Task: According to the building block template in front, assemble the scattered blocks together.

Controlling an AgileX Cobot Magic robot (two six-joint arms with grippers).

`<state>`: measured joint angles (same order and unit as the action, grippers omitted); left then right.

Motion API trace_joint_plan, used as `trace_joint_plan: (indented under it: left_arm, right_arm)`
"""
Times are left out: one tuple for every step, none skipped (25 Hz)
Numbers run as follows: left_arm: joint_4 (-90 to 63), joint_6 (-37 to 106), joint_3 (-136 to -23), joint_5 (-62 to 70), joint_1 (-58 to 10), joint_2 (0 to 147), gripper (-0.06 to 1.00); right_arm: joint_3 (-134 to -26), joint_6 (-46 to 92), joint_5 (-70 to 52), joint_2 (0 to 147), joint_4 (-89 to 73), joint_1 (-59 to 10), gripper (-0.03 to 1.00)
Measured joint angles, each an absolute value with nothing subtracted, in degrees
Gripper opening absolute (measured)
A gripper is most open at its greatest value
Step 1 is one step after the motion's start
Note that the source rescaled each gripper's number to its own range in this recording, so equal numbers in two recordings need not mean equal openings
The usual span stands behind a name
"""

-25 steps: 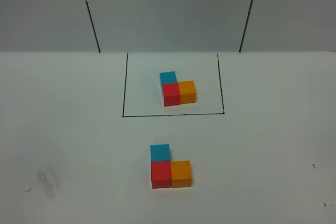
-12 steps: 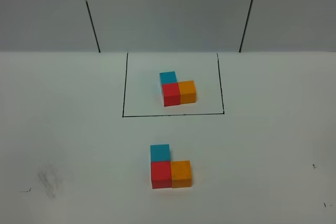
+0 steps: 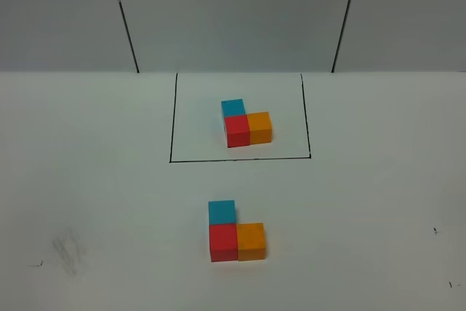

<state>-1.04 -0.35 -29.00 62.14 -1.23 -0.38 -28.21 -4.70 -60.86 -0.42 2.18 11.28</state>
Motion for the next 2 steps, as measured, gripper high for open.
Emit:
trace_joint_plan:
  left_arm:
    - [-1.04, -0.35, -29.0, 62.14, -1.23, -0.38, 0.93]
    - [-1.04, -0.35, -29.0, 62.14, -1.23, -0.38, 0.93]
  right_arm:
    - [-28.21, -4.7, -60.86, -0.42, 2.18, 11.28, 0.77]
    - [-28.21, -4.7, -60.86, -0.42, 2.18, 11.28, 0.77]
